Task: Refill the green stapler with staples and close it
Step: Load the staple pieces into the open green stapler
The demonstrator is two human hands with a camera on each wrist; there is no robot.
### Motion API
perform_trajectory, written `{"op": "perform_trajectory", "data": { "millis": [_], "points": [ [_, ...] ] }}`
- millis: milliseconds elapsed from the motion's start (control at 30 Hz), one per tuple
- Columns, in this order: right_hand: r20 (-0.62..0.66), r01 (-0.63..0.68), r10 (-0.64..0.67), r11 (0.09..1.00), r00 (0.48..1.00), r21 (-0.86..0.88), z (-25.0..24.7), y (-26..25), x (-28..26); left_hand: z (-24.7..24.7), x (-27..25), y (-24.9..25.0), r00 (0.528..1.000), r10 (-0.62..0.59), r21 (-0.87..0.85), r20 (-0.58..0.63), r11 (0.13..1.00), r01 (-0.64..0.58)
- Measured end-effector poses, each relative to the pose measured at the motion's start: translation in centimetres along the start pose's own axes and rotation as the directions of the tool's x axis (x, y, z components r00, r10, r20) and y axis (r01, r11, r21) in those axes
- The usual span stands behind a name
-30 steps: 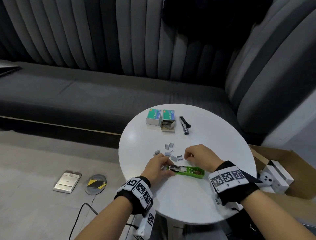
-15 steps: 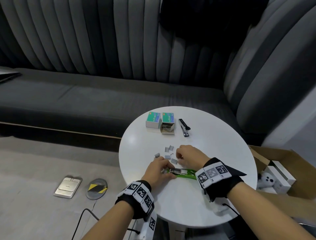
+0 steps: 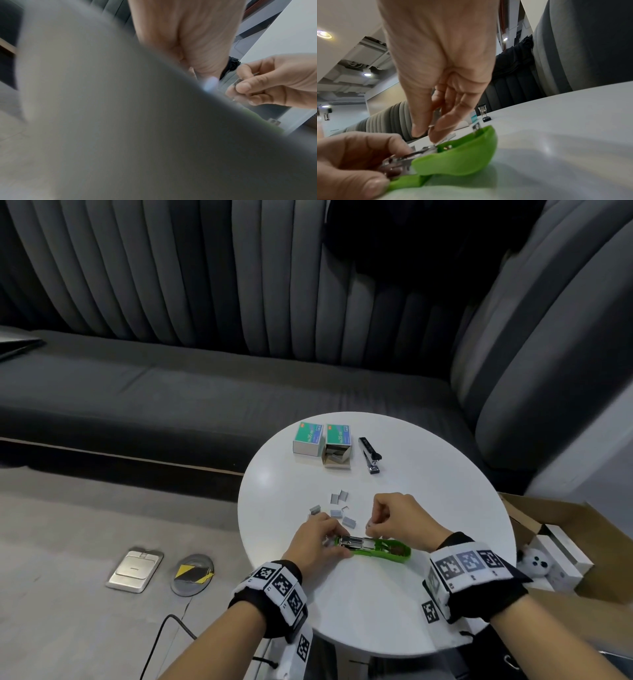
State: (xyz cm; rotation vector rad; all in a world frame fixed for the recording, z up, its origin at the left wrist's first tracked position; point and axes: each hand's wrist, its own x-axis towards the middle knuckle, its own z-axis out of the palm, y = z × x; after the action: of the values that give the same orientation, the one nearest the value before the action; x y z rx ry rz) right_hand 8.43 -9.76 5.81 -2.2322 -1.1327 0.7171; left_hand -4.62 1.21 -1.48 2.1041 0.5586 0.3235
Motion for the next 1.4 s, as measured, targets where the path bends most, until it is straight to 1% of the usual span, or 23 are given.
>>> {"op": "perform_trajectory", "data": {
  "millis": [67, 300, 367, 533, 700, 833, 967, 1067, 1167, 1300, 1400],
  "points": [
    [0.005, -0.006, 0.006, 1.000, 1.000, 0.011, 0.1, -0.2, 0.0, 0.0, 0.0, -0.1, 1.000, 0.000, 0.004, 0.012, 1.000, 0.000],
    [0.073, -0.026, 0.022, 0.998, 0.997, 0.054, 0.5, -0.4, -0.5, 0.0, -0.1, -0.1, 1.000, 0.003, 0.019, -0.008, 1.000, -0.003],
    [0.073, -0.022, 0.018, 0.998, 0.997, 0.054, 0.7, -0.3, -0.6, 0.1, -0.1, -0.2, 1.000, 0.015, 0.031, -0.011, 0.999, -0.014],
    [0.022, 0.039, -0.039, 0.999, 0.999, 0.031, 1.2, 0.2, -1.0, 0.4, -0.2, -0.3, 0.999, 0.047, 0.091, 0.005, 0.995, -0.047],
    [-0.024, 0.147, -0.146, 0.988, 0.989, 0.052, 2.3, 0.2, -1.8, 0.5, -0.2, -0.4, 0.999, 0.048, 0.083, -0.014, 0.995, -0.046],
    [-0.026, 0.174, -0.174, 0.985, 0.984, -0.021, 2.6, 0.2, -1.9, 0.6, -0.2, -0.6, 0.999, 0.041, 0.080, -0.005, 0.996, -0.041],
    [-0.025, 0.211, -0.213, 0.975, 0.977, -0.066, 2.6, 0.2, -1.7, 0.6, -0.3, -0.5, 0.999, 0.038, 0.073, -0.023, 0.997, -0.036],
    [-0.009, 0.205, -0.207, 0.974, 0.978, -0.100, 2.6, 0.3, -1.4, 0.7, -0.3, -0.5, 0.999, 0.029, 0.068, -0.028, 0.997, -0.027],
    [0.023, 0.171, -0.170, 0.976, 0.985, -0.131, 2.8, 0.2, -1.1, 0.6, -0.2, -0.5, 0.999, 0.029, 0.070, -0.011, 0.997, -0.029],
    [0.018, 0.092, -0.091, 0.995, 0.996, -0.048, 2.9, 0.3, -0.9, 0.5, -0.2, -0.6, 0.999, 0.034, 0.080, 0.004, 0.996, -0.034],
    [0.002, 0.097, -0.097, 0.995, 0.995, 0.023, 2.8, 0.4, -0.9, 0.4, -0.2, -0.4, 1.000, 0.019, 0.075, 0.004, 0.997, -0.019]
  ]
}}
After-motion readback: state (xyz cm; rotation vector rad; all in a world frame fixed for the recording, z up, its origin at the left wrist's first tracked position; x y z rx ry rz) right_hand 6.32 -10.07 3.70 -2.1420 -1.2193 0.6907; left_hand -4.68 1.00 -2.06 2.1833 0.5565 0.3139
